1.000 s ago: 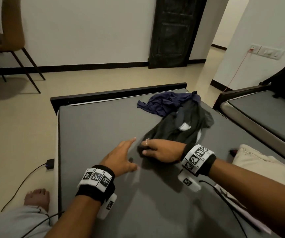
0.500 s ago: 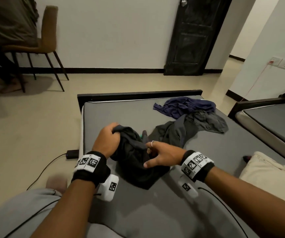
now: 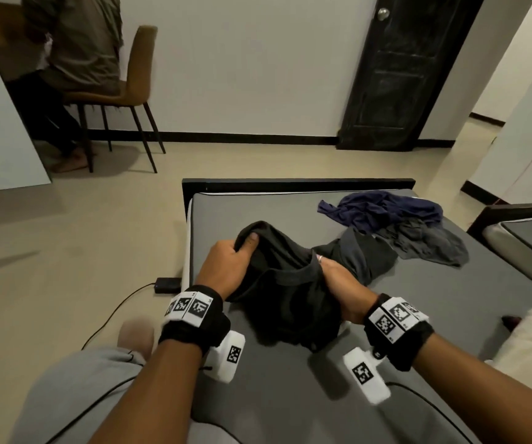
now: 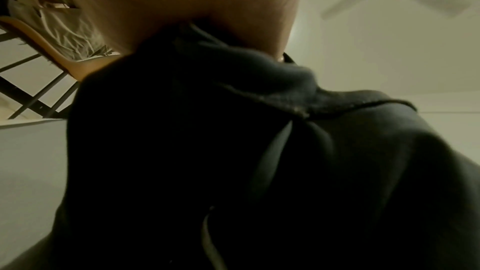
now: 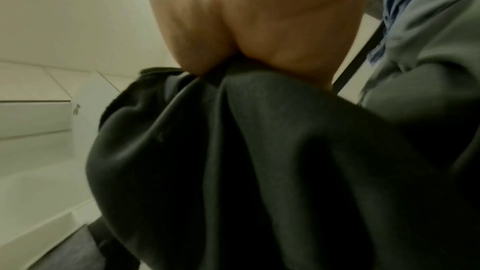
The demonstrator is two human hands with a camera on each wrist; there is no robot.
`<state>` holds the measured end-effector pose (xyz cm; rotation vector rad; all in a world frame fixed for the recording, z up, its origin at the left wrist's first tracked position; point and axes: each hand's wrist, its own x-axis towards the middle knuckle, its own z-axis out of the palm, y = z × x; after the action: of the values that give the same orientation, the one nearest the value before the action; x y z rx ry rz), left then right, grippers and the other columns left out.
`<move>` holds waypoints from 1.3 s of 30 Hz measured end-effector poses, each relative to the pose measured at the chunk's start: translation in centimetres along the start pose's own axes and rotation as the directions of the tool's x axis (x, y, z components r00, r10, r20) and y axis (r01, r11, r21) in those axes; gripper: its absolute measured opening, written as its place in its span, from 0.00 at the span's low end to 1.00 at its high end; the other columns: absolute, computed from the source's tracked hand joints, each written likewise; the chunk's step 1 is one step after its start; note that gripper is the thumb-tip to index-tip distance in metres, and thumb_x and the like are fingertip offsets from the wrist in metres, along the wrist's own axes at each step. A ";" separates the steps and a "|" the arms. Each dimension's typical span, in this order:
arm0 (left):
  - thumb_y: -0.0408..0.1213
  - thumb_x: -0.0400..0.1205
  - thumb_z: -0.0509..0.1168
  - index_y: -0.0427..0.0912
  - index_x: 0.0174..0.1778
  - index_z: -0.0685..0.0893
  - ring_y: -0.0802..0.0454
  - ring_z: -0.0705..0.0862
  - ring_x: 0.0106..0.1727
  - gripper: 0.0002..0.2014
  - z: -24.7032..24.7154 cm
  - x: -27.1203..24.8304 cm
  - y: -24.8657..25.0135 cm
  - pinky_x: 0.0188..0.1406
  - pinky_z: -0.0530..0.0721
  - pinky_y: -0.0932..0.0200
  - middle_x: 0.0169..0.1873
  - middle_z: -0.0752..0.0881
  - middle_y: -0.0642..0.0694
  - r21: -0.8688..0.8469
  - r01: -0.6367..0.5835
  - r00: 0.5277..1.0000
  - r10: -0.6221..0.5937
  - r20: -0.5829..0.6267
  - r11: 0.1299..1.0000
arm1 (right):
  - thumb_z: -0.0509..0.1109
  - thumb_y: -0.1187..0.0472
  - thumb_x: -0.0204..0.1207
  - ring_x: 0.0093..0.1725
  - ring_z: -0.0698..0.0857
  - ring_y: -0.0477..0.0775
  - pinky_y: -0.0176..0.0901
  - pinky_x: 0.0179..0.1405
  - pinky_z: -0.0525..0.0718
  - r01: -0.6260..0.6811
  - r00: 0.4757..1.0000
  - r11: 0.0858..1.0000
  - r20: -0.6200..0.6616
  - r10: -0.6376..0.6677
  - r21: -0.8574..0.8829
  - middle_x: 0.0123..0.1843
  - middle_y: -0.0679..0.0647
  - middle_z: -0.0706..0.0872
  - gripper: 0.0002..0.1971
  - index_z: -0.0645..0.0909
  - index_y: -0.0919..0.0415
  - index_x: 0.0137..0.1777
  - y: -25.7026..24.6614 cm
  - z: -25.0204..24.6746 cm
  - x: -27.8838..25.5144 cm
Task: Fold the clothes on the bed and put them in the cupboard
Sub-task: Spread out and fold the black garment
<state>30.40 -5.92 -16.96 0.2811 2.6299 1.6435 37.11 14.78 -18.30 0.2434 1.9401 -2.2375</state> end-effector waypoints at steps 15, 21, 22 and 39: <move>0.48 0.71 0.80 0.49 0.43 0.83 0.53 0.85 0.41 0.14 -9.1 1.3 4.4 0.42 0.82 0.54 0.39 0.87 0.51 0.461 -0.285 0.915 0.095 0.392 0.840 | 0.72 0.63 0.76 0.45 0.86 0.54 0.50 0.43 0.83 0.174 0.901 0.210 0.070 -0.428 -0.962 0.45 0.51 0.88 0.04 0.85 0.53 0.48 -6.1 -6.7 -0.4; 0.39 0.76 0.77 0.56 0.49 0.82 0.59 0.82 0.46 0.13 -15.8 0.6 9.6 0.46 0.77 0.60 0.44 0.85 0.56 0.759 -0.349 0.899 -0.031 0.436 0.550 | 0.61 0.72 0.82 0.53 0.85 0.59 0.44 0.51 0.77 0.253 0.791 0.369 -0.028 -0.611 -0.894 0.50 0.59 0.87 0.11 0.83 0.63 0.56 -12.7 -5.7 0.2; 0.37 0.77 0.76 0.55 0.51 0.82 0.58 0.82 0.48 0.12 -17.1 0.8 10.6 0.49 0.79 0.57 0.45 0.86 0.55 0.785 -0.335 0.914 -0.022 0.405 0.522 | 0.60 0.71 0.82 0.52 0.85 0.60 0.46 0.51 0.78 0.279 0.786 0.393 -0.027 -0.618 -0.876 0.50 0.59 0.86 0.11 0.82 0.63 0.56 -13.9 -5.1 -0.1; 0.67 0.84 0.46 0.52 0.75 0.77 0.34 0.85 0.65 0.33 -6.2 -5.8 10.2 0.59 0.84 0.28 0.64 0.87 0.38 -0.446 0.481 0.737 -0.072 0.672 0.755 | 0.64 0.63 0.81 0.57 0.88 0.68 0.64 0.64 0.85 0.345 0.938 0.826 0.193 -0.288 -0.445 0.57 0.68 0.88 0.11 0.82 0.61 0.61 -13.3 8.1 -4.6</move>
<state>36.77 -8.07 -5.52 0.2900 1.4823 1.7606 38.38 8.69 -3.28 -0.2955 2.5265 -1.7928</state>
